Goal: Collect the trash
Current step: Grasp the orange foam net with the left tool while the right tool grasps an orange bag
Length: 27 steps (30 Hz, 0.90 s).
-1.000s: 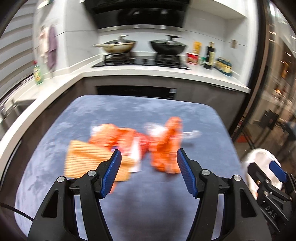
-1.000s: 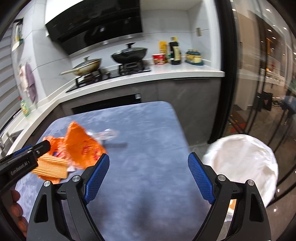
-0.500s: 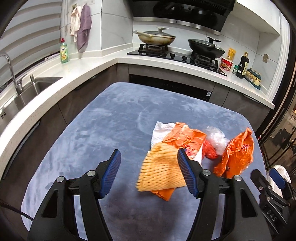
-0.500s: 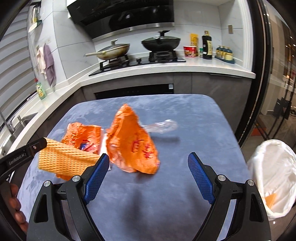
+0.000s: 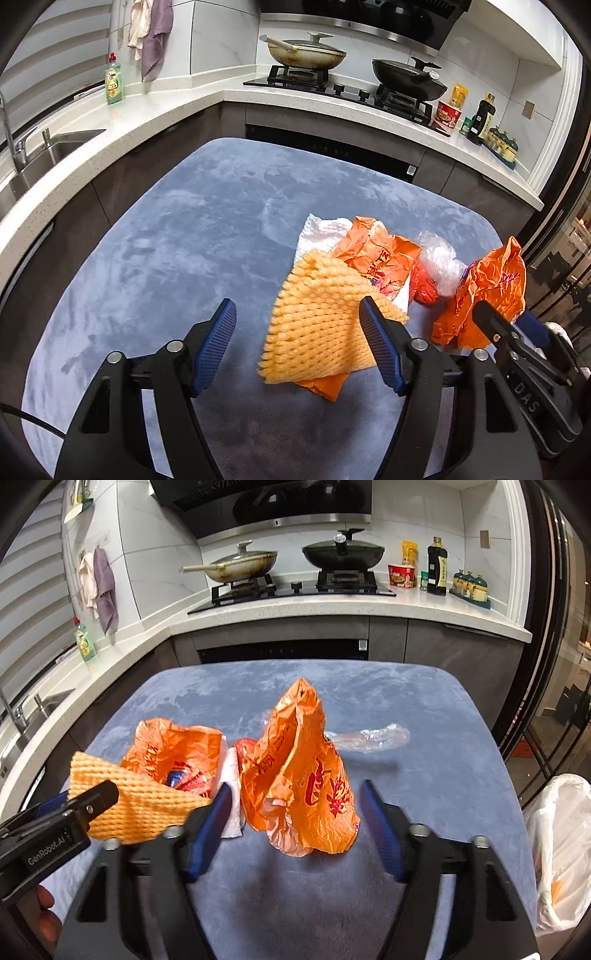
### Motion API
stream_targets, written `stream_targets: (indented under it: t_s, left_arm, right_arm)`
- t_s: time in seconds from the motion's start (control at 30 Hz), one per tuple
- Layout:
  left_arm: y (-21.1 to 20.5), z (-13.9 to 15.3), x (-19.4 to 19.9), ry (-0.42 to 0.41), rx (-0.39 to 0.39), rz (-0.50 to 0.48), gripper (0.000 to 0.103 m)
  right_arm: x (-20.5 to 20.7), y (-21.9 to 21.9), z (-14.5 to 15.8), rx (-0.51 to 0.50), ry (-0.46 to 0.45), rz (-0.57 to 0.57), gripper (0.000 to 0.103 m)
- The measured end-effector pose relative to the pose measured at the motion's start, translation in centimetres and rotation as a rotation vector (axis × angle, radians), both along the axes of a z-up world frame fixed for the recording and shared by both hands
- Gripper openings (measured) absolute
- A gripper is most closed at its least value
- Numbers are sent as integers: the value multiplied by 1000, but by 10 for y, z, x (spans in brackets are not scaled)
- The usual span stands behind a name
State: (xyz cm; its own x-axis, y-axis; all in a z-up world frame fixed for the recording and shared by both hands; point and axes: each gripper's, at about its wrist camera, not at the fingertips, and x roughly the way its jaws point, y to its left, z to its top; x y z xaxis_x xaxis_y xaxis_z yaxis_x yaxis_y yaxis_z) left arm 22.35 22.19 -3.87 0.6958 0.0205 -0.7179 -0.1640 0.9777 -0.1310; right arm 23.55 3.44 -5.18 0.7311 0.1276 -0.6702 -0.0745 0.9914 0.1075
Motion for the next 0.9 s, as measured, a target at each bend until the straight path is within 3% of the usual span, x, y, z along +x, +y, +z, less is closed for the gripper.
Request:
stream_targets:
  t_s: [0.1,0.17,0.3,0.33,0.47,0.9]
  left_arm:
    - [-4,1,0,-5,5,-16,42]
    - [-9,2,-1,-7,7,-26,28]
    - [-19,8,-7,-27,20,-44,20]
    - [-22,10,-9,-32,23,-50,14]
    - [-38,21,-18,-62,25,-86,11]
    - [-134,56,-38,-139,57,-264,10]
  right_arm:
    - [1,-3,-6,-2,24,3,29]
    - [-1,-7,-8,0,27,-2,21]
    - [-7,-20,-7,5,27,-20,8]
    - [-8,-23,-7,7,26,-22,8]
    - [-19,-41,2,27,3,-46,6]
    - [-57,-127,34,51,-85,-171,6]
